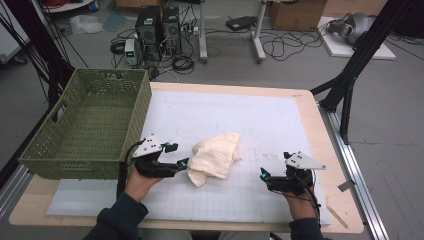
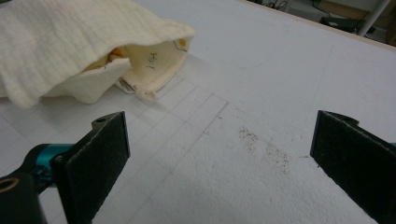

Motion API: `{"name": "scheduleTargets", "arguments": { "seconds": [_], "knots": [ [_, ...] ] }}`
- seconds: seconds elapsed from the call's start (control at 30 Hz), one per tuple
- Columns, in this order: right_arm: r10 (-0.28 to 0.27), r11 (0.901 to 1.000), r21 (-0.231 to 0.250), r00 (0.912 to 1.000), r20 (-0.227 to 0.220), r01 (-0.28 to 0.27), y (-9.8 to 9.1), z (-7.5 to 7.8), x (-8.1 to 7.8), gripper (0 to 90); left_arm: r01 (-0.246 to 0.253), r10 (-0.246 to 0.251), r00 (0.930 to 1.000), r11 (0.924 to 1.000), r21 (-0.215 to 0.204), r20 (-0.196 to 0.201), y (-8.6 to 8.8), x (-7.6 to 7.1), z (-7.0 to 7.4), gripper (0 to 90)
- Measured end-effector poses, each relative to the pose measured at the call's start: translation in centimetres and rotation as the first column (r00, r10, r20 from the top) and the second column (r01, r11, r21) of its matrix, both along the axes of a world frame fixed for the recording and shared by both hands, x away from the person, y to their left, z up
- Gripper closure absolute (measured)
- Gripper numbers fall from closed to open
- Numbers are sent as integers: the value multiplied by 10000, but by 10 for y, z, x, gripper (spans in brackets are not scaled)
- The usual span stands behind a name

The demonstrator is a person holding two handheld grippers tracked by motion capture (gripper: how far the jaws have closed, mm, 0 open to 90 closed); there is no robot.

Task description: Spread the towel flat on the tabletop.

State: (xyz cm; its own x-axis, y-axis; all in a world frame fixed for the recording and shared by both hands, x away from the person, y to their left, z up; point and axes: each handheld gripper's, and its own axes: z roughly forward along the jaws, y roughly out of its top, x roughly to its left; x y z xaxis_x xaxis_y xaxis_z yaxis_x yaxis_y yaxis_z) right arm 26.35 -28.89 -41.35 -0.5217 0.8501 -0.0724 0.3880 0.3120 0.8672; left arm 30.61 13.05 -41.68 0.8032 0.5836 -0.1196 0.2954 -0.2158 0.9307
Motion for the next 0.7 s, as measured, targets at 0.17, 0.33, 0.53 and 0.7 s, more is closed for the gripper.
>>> {"name": "scheduleTargets", "arguments": {
  "seconds": [0.17, 0.33, 0.53, 0.7],
  "knots": [
    [46, 10000, -5, 10000, -12, -46, 0, 0, -1, 38, 1037, -1034, 9945, 9945, 143, -178, -11, -1, -3, 378],
    [90, 10000, 41, 10000, -11, -90, 0, 0, -2, 38, 1518, -1515, 9884, 9874, 456, -100, -21, -2, -6, 380],
    [188, 9998, -4, 9998, -56, -188, 1, 0, -4, 38, 1600, -1598, 9871, 9844, 736, -88, -31, 0, -11, 422],
    [337, 9994, 21, 9994, -88, -337, 4, 0, -3, 39, 1367, -1371, 9905, 9725, 1885, -107, -39, 1, -16, 740]
  ]
}}
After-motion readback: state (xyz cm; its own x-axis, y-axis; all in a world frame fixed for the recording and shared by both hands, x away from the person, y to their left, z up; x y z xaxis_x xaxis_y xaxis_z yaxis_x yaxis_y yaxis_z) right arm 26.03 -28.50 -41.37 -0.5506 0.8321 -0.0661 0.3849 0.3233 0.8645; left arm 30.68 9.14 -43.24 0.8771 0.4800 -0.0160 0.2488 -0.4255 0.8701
